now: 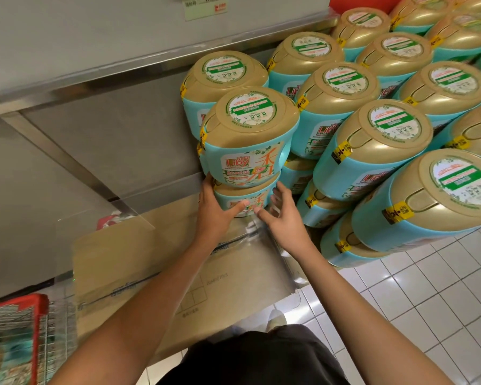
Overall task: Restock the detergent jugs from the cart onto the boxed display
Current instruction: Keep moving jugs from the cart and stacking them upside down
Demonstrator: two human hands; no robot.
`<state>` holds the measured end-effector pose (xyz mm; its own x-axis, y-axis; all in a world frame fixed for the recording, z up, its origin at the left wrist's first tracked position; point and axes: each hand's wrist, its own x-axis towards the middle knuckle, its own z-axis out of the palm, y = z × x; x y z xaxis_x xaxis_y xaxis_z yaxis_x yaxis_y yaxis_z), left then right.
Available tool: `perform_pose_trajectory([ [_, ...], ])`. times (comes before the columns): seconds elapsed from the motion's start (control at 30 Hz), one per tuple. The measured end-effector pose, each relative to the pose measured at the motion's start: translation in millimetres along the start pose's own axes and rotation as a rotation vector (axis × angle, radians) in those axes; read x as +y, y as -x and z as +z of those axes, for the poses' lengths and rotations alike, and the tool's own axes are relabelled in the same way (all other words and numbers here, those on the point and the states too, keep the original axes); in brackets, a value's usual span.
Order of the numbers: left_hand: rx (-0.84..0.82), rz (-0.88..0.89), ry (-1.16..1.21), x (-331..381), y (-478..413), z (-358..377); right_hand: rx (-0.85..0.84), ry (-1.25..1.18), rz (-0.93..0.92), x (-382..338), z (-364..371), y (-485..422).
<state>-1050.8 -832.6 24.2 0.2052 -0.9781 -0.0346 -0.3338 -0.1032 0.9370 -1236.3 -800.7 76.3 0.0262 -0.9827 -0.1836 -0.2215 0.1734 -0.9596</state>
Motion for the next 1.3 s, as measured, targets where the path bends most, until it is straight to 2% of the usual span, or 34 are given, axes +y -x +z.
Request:
perform_pose_trajectory([
  [0.2,-0.055,-0.018,0.043,-4.4,1.2,-2.0,0.004,0.006,0.069,12.0,4.4,-0.1],
  [0.4,-0.093,-0.047,0.043,-14.9,9.0,-12.3,0.041,0.131,0.119,24.6,-6.0,18.8],
  [0.53,-0.066,-0.060,-0.050,-18.5,21.5,-22.5,0.038,0.149,0.104,23.4,-12.5,33.0],
  [0.67,0.032,-0.116,-0.058,-15.6,51.4,-31.3,0.009,0.156,0.061,25.6,-21.8,55.2],
  [0.8,0.100,-0.170,0.017,-8.4,99.8,-35.7,-0.044,0.090,0.023,31.6,-30.4,85.0],
  [0.9,0.085,-0.159,0.083,-4.2,143.0,-36.6,-0.106,0.039,0.003,38.1,-42.5,110.4],
  [1.13,0.106,-0.197,0.026,9.8,259.6,-16.1,-0.265,-0.018,-0.032,59.2,-91.3,169.8],
  [1.3,0.215,-0.228,0.033,25.6,355.0,9.9,-0.378,-0.070,-0.041,76.1,-125.7,227.4],
])
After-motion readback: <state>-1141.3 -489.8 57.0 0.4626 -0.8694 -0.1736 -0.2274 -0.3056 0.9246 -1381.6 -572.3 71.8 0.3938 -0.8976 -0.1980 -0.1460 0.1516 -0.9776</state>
